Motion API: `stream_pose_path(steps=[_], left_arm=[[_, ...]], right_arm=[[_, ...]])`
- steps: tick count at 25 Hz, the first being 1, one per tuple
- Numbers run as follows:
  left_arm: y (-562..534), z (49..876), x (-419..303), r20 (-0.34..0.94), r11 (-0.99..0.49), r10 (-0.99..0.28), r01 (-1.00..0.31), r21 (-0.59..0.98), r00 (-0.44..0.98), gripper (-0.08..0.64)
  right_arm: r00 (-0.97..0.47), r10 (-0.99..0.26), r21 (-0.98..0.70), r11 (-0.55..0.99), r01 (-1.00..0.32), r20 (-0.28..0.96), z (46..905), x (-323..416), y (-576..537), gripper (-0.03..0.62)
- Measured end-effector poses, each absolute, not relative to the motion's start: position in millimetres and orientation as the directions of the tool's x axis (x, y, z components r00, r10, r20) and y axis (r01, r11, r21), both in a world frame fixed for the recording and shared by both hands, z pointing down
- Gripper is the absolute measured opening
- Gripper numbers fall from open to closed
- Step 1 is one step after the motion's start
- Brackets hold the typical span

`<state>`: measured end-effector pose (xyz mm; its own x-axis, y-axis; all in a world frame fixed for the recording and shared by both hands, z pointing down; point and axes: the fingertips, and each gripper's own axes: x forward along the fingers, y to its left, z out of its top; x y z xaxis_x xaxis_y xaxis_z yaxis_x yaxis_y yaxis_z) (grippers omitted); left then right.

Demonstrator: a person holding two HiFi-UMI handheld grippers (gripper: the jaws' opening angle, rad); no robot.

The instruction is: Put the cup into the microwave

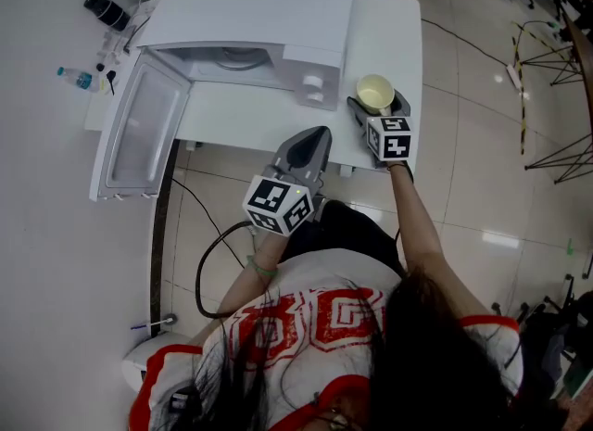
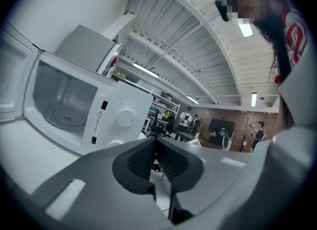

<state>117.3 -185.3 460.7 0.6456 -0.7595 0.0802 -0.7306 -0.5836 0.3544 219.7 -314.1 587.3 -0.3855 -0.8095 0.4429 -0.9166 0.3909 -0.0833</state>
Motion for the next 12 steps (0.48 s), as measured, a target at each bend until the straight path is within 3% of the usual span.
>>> stream_pose_path(steps=[12], left_arm=[[-175.2, 442.4, 125.0, 0.086, -0.584, -0.754, -0.725, 0.364, 0.651, 0.000]], right_arm=[[-0.412, -0.823, -0.091, 0.410, -0.907, 0.391, 530.7, 222.6, -279.5, 0.443]])
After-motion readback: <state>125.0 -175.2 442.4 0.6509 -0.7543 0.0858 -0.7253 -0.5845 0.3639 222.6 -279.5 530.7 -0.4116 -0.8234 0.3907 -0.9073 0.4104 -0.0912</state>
